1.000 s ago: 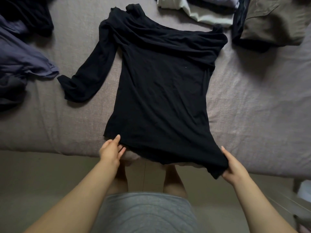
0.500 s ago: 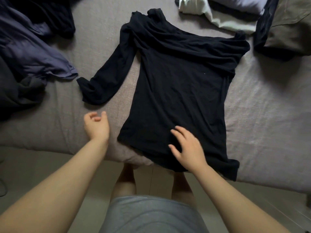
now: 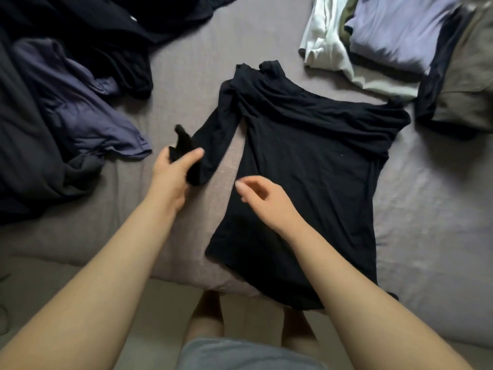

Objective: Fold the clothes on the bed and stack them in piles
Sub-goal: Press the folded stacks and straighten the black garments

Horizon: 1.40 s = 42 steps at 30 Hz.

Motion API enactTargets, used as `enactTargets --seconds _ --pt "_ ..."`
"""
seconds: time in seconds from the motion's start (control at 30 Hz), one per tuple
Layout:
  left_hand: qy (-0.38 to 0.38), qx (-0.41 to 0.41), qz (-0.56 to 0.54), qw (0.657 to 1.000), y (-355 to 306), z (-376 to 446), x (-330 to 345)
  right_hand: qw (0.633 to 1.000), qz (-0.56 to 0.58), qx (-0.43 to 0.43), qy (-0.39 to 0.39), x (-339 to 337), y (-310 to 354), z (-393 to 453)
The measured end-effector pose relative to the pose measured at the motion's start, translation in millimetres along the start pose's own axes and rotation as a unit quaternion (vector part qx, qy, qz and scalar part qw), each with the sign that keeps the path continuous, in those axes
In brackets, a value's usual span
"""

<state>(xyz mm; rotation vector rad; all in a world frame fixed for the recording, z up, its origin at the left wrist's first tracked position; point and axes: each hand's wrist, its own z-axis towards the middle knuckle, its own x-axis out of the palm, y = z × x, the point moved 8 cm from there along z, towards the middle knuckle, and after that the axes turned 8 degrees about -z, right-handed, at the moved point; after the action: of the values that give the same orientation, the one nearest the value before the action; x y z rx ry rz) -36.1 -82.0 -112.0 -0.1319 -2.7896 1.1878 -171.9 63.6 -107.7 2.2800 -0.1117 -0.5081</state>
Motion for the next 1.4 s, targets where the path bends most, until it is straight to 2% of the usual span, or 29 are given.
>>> enactTargets --seconds 0.07,0.13,0.2,0.27,0.33,0.37,0.4,0.47,0.53,0.6,0.63,0.7,0.77,0.83,1.0,1.17,1.3,1.33,1.4 --pt "0.092 0.073 0.107 0.987 -7 -28 27 0.981 0.183 0.025 0.059 13 35 9" --pt "0.172 0.087 0.122 0.974 -3 -50 51 0.956 0.28 0.065 0.061 16 48 18" --pt "0.199 0.064 0.075 0.975 2 -62 67 0.961 0.262 0.082 -0.023 0 44 25" --pt "0.179 0.052 0.045 0.982 2 -65 71 0.963 0.229 0.093 -0.111 -27 32 27" --pt "0.132 0.109 0.09 0.981 -7 -58 64 0.966 0.189 0.085 -0.153 -53 26 27" --pt "0.115 0.161 0.161 0.967 -15 -51 62 0.975 0.148 0.064 -0.153 -65 28 25" --pt "0.115 0.22 0.251 0.936 -25 -46 66 0.985 0.096 0.03 -0.138 -75 33 22" --pt "0.158 0.322 0.415 0.836 -39 -37 88 0.996 0.031 -0.058 -0.059 -86 51 14" --pt "0.242 0.369 0.544 0.714 -37 -26 120 0.993 0.014 -0.109 0.036 -91 62 2" --pt "0.306 0.363 0.638 0.607 -27 -13 142 0.991 0.041 -0.108 0.065 -108 60 -5" --pt "0.317 0.344 0.674 0.572 -22 -1 145 0.991 0.083 -0.093 0.052 -121 56 -7" --pt "0.307 0.32 0.714 0.542 -23 21 144 0.984 0.165 -0.062 -0.005 -153 41 -6" --pt "0.281 0.323 0.719 0.548 -35 39 143 0.972 0.219 -0.026 -0.074 -184 23 -4" --pt "0.246 0.332 0.71 0.571 -50 56 144 0.959 0.248 0.016 -0.138 -209 5 0" --pt "0.166 0.377 0.653 0.636 -92 81 178 0.936 0.212 0.092 -0.265 -257 -36 19" --pt "0.128 0.438 0.62 0.638 -110 87 244 0.907 0.131 0.133 -0.379 -306 -70 55" --pt "0.128 0.39 0.654 0.636 -76 108 268 0.904 0.012 0.178 -0.389 -331 -95 85" --pt "0.117 0.367 0.658 0.647 -66 116 264 0.907 -0.019 0.195 -0.373 -333 -102 91" --pt "0.091 0.314 0.633 0.702 -47 128 249 0.911 -0.053 0.219 -0.347 -333 -113 99"
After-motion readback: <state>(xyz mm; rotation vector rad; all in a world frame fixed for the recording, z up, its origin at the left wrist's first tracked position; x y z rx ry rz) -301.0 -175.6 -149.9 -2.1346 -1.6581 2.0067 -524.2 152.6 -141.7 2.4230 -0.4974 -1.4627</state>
